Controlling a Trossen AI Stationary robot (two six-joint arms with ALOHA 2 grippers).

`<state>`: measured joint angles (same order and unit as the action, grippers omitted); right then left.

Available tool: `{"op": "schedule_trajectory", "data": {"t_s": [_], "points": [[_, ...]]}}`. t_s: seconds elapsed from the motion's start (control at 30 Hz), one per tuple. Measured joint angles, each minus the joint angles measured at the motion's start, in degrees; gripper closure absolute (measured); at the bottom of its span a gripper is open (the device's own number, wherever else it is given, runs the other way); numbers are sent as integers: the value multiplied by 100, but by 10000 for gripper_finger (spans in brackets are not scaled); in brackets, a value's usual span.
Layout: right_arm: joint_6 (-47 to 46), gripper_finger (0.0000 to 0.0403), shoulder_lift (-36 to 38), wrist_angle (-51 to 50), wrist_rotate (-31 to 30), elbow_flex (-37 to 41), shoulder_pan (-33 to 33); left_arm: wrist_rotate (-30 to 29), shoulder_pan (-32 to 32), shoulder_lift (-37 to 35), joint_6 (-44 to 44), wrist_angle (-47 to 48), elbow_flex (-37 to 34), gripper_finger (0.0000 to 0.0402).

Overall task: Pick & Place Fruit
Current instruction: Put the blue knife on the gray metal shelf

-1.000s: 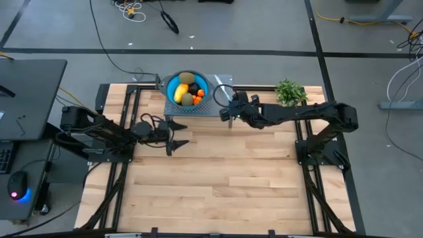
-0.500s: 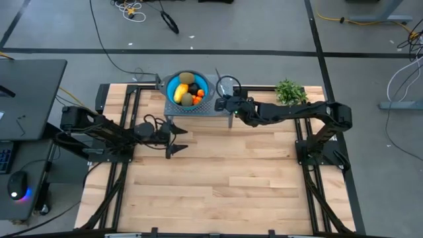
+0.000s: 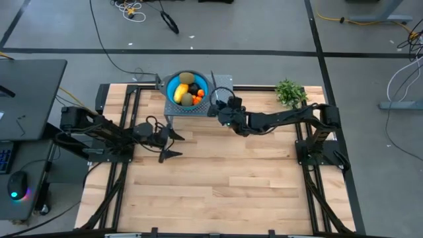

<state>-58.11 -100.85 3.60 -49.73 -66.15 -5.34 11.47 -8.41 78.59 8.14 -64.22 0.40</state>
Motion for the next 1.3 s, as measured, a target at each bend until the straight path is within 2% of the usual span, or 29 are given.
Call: {"op": "schedule_trajectory", "data": {"t_s": [0.13, 0.3, 0.6, 1.07, 1.3], "points": [[27, 350, -121, -102, -287, -141, -19, 563, -113, -11, 13, 95, -3, 29], [-8, 350, -125, -144, -465, -160, -69, 664, -124, -11, 163, 85, -3, 29], [-248, 346, -305, -314, -145, -166, -246, 666, -124, -11, 204, 87, -8, 29], [156, 275, -298, -166, 144, -166, -334, 780, -124, -11, 322, 203, -10, 29], [391, 268, -298, -31, 599, -166, -317, 780, -124, -11, 295, 311, -12, 29]]}}
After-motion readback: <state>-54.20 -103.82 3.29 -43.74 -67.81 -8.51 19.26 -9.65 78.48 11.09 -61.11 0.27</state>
